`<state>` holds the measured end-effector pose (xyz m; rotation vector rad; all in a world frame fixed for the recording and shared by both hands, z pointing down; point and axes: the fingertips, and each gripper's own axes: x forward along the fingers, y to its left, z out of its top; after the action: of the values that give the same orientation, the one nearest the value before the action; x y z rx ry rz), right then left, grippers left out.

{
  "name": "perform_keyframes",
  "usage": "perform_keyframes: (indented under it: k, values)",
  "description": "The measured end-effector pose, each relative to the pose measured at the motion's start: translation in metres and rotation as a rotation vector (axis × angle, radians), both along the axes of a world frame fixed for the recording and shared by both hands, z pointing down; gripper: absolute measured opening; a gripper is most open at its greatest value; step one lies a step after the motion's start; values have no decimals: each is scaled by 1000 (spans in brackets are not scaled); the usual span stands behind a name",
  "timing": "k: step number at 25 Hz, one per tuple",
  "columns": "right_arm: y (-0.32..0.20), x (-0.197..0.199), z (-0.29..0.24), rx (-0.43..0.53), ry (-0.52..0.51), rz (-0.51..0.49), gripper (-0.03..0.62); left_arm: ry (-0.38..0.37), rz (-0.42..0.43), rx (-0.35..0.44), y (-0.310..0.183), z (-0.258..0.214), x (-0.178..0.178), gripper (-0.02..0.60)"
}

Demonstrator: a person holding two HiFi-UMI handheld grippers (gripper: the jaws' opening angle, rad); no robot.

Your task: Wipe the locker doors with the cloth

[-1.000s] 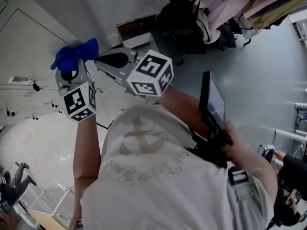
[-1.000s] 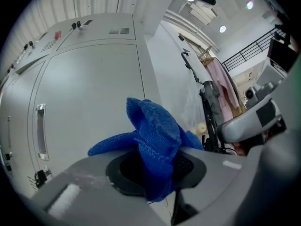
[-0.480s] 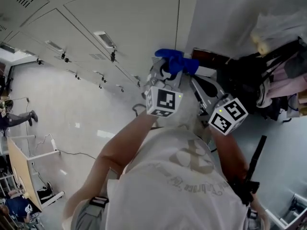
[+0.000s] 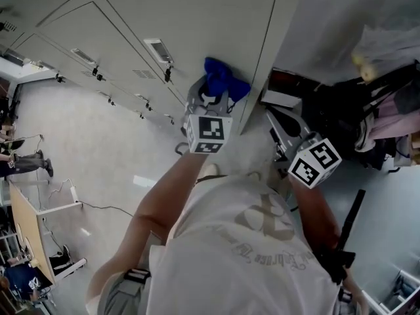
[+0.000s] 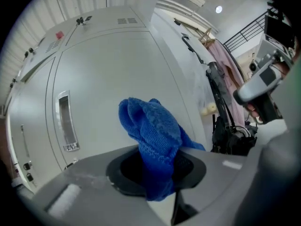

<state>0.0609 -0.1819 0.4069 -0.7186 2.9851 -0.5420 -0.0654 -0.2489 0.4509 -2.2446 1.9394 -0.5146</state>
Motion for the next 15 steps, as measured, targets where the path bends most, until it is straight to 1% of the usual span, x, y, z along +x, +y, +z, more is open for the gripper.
perform_keyframes:
  k: [4,9,12,15]
  values:
    - [2,-10,2,-5,5,-1,8,17,-74,-17,1,7,-39,112]
    - [3,-21,4,-9,8,7,7,3,-141,-45,3,16,-82,112]
    - [4,-28,4,-9,8,7,8,0,-154,-60,3,23,-93,112]
    - [6,-32,4,-9,8,13,6,28,-156,-76,3,35,-96,112]
